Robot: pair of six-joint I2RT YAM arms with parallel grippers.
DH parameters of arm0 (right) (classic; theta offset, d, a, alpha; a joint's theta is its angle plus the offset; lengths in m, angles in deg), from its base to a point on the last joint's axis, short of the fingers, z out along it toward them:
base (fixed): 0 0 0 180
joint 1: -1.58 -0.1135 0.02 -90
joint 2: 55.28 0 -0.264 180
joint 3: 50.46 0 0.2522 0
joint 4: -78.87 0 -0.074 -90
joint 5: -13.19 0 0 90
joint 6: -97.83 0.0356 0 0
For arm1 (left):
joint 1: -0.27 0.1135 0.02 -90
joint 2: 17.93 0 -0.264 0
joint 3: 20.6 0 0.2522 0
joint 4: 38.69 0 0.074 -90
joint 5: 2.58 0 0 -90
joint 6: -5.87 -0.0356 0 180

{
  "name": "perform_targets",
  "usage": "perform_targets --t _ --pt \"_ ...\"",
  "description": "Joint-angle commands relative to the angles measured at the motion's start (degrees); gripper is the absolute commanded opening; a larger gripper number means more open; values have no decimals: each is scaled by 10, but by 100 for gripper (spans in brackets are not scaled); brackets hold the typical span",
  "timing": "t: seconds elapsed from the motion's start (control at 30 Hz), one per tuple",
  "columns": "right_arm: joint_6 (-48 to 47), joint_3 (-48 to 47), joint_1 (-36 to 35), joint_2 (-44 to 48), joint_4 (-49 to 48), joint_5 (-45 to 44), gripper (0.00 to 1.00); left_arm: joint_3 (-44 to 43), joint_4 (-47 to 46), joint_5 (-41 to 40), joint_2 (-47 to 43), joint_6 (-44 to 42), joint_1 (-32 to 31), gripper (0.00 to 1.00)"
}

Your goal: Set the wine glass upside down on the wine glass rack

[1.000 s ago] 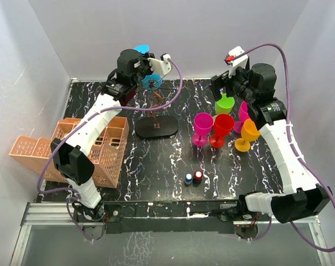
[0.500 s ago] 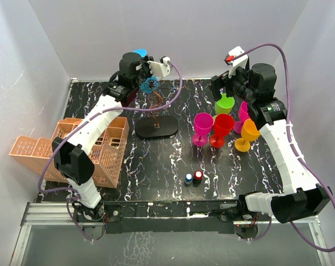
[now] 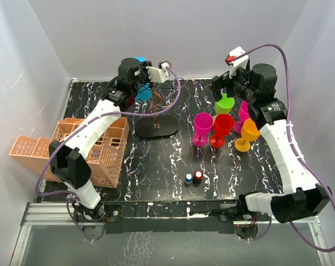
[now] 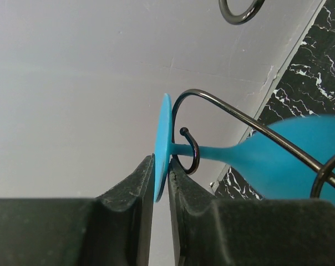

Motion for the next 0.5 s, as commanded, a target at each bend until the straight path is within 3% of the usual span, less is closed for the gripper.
perform_targets --t 0.0,0.47 --pt "3 6 6 15 -35 8 98 3 -16 -1 -46 14 -1 17" --pt "-1 10 7 18 -34 7 98 5 11 14 -77 52 -1 37"
